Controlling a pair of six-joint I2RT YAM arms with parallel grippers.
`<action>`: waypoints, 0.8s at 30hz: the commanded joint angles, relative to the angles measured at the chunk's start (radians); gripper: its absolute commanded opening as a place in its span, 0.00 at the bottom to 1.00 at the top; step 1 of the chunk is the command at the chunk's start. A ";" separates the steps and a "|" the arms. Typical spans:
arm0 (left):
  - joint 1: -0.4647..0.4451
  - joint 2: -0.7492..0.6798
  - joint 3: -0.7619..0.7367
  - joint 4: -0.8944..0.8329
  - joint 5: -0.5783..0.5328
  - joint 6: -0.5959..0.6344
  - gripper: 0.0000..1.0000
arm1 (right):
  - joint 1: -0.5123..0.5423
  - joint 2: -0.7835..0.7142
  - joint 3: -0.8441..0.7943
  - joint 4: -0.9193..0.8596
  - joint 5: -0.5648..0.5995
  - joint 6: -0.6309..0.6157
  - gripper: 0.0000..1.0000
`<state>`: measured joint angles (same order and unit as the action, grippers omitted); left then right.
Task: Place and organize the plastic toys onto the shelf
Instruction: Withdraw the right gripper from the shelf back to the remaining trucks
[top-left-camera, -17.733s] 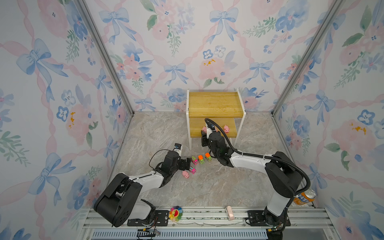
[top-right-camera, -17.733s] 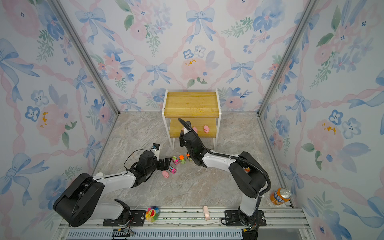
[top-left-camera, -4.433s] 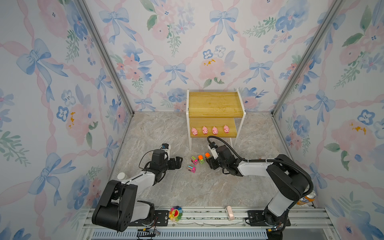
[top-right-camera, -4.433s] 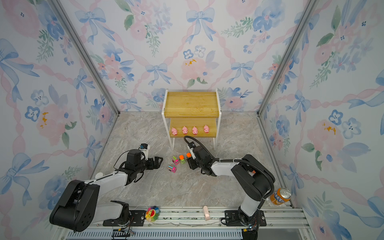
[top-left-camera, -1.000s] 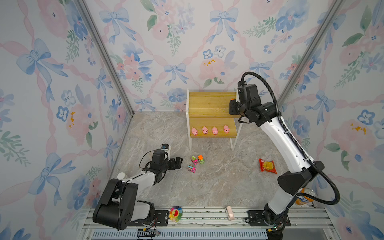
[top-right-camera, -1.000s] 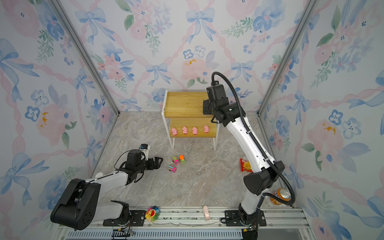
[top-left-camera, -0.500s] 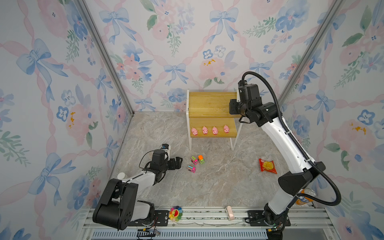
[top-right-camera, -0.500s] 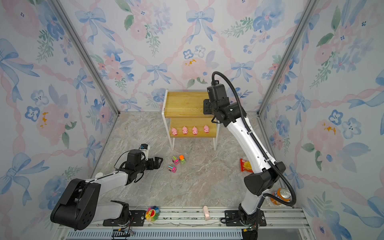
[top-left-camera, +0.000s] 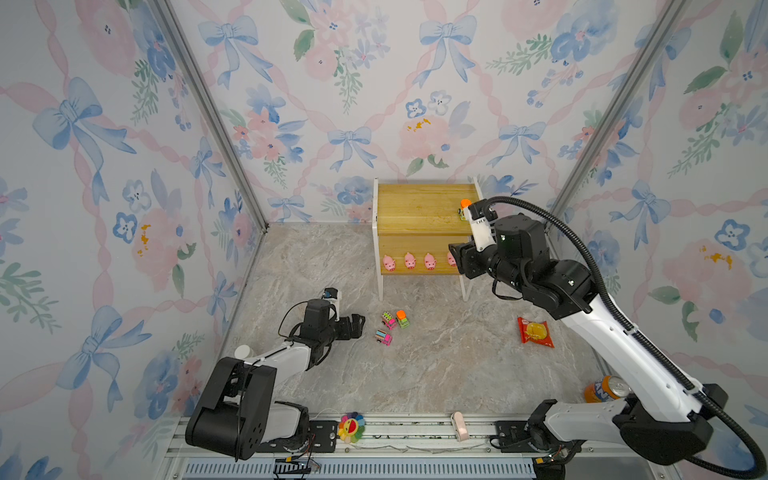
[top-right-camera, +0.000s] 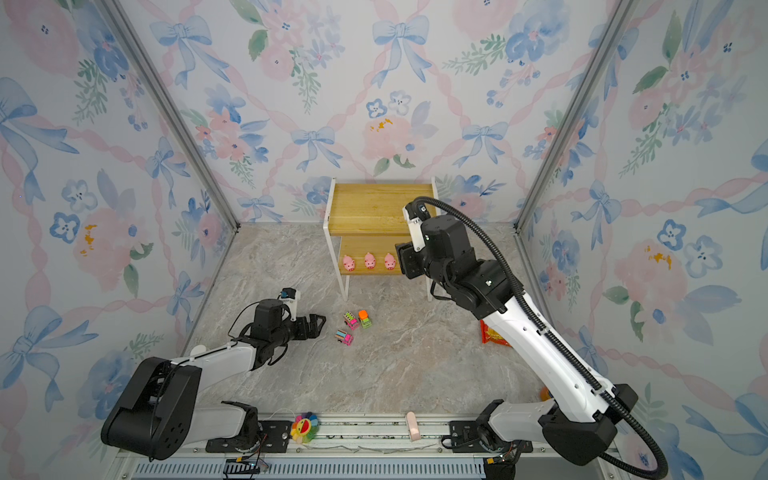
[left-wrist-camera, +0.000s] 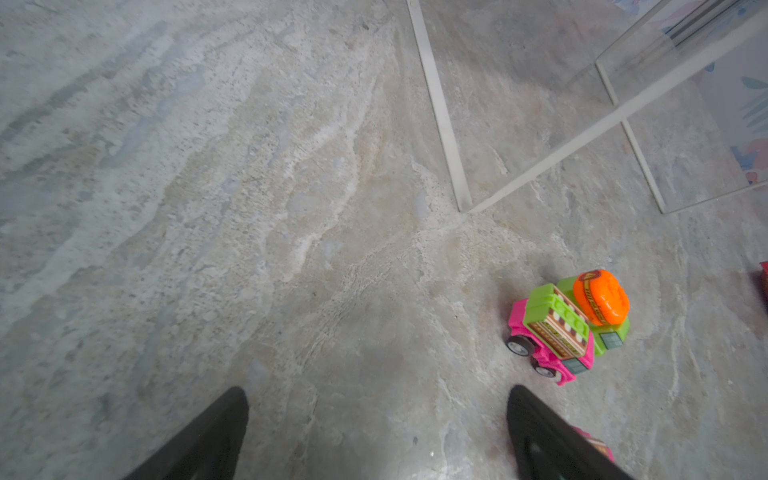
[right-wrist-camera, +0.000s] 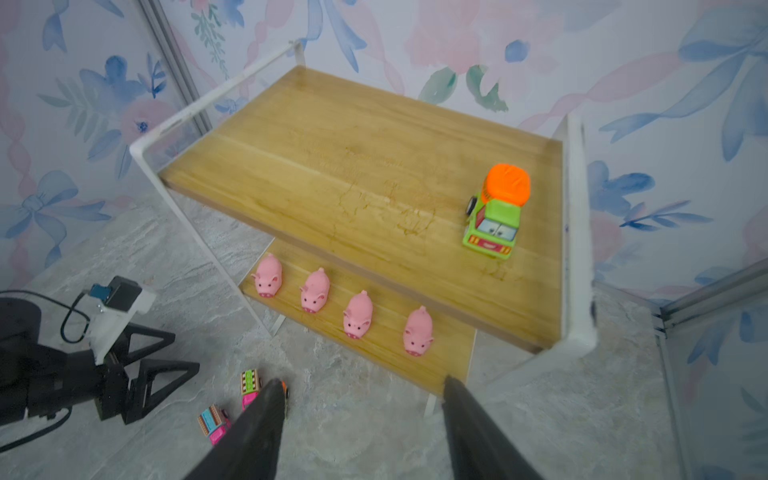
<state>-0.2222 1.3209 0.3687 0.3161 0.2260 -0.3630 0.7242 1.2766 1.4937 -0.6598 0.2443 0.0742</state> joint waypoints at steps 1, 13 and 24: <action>-0.005 0.021 0.007 0.004 0.021 0.018 0.98 | 0.059 -0.007 -0.201 0.092 -0.077 0.024 0.63; -0.006 0.005 -0.002 0.005 0.012 0.019 0.98 | 0.213 0.196 -0.554 0.493 -0.084 0.199 0.63; -0.009 -0.009 -0.010 0.006 0.003 0.015 0.98 | 0.154 0.401 -0.535 0.628 -0.129 0.222 0.62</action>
<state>-0.2230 1.3273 0.3687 0.3161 0.2325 -0.3626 0.9020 1.6432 0.9459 -0.0986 0.1341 0.2707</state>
